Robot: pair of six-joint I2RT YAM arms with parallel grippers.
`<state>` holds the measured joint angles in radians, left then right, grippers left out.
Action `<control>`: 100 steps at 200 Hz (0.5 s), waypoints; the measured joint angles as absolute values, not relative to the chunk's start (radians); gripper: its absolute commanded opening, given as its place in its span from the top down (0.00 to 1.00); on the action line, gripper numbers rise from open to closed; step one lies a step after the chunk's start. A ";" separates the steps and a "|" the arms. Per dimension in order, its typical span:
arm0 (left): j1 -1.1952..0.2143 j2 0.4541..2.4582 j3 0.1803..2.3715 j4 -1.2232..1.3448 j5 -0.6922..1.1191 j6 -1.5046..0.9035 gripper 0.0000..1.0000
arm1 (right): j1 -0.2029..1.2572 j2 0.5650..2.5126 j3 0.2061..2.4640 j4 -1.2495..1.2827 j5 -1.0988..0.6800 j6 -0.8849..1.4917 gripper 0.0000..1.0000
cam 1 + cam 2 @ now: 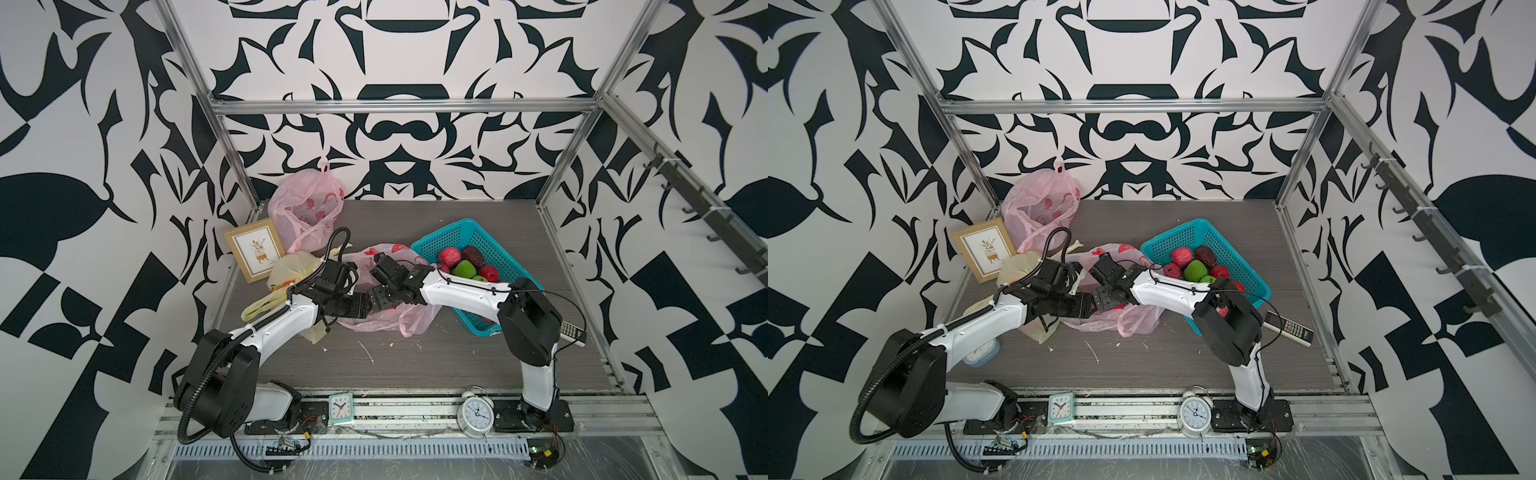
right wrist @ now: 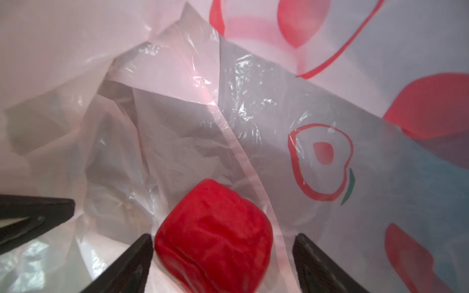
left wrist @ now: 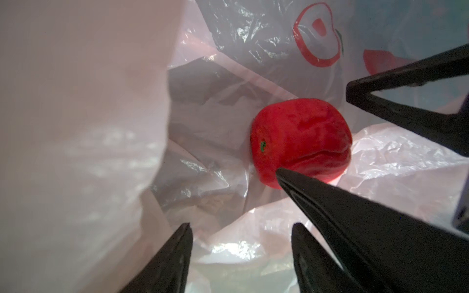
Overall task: Untie the knot of a plastic bag & take out the apple
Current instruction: Pick up the apple from the plastic bag.
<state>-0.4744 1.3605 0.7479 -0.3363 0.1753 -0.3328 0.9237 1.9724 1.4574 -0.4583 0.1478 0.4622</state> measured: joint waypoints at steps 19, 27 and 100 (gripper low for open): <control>-0.474 1.360 0.748 -0.345 0.170 -0.333 0.34 | 0.922 1.997 1.466 -0.458 0.134 0.468 0.11; -0.474 1.360 0.748 -0.348 0.169 -0.333 0.34 | 0.921 2.004 1.466 -0.459 0.128 0.469 0.11; -0.474 1.356 0.751 -0.358 0.168 -0.332 0.35 | 0.923 2.010 1.466 -0.454 0.081 0.463 0.33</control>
